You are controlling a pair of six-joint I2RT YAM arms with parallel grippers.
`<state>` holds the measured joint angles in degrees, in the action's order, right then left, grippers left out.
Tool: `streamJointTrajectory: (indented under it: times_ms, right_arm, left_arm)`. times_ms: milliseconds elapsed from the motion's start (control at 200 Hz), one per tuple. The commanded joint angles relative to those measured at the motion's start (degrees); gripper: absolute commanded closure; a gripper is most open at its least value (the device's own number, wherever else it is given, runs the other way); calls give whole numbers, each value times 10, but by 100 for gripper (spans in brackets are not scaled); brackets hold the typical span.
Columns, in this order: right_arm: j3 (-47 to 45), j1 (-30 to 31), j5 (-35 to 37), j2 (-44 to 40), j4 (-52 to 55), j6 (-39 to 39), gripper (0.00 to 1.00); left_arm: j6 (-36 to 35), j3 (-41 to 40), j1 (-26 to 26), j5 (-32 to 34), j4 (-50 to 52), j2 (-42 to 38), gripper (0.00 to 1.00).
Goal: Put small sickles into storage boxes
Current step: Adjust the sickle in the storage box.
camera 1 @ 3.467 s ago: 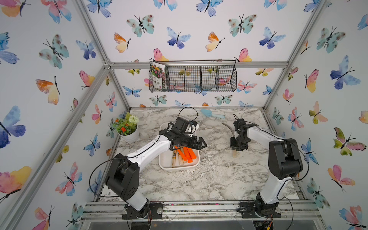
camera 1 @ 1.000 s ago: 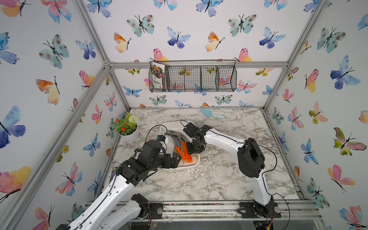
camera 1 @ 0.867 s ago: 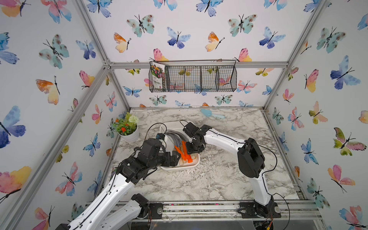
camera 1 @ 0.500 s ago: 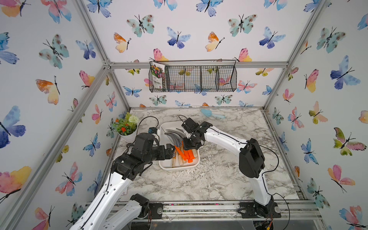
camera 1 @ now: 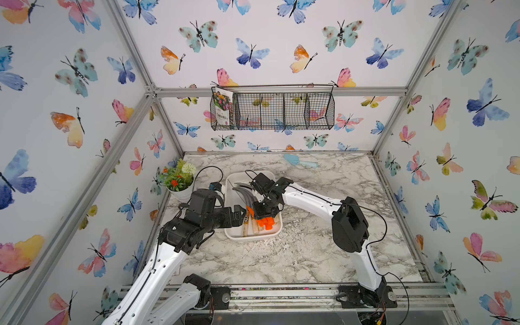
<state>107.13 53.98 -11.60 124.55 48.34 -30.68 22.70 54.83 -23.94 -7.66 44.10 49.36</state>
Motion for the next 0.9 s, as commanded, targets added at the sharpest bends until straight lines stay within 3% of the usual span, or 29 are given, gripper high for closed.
streamJointTrajectory:
  times_ms: [0,260,496,896]
  right_arm:
    - [-12,8,-12,21,-4,7,61]
    - [-40,8,-2,25,-16,10,67]
    - [-55,8,-2,6,-23,2,84]
    - [-109,8,-102,-60,-95,-41,88]
  left_arm:
    - [-6,-2,6,-12,-1,3,2]
    - [-9,1,8,-20,-7,14,2]
    - [-13,3,11,-22,-5,15,2]
    - [-14,-8,15,-29,-10,11,2]
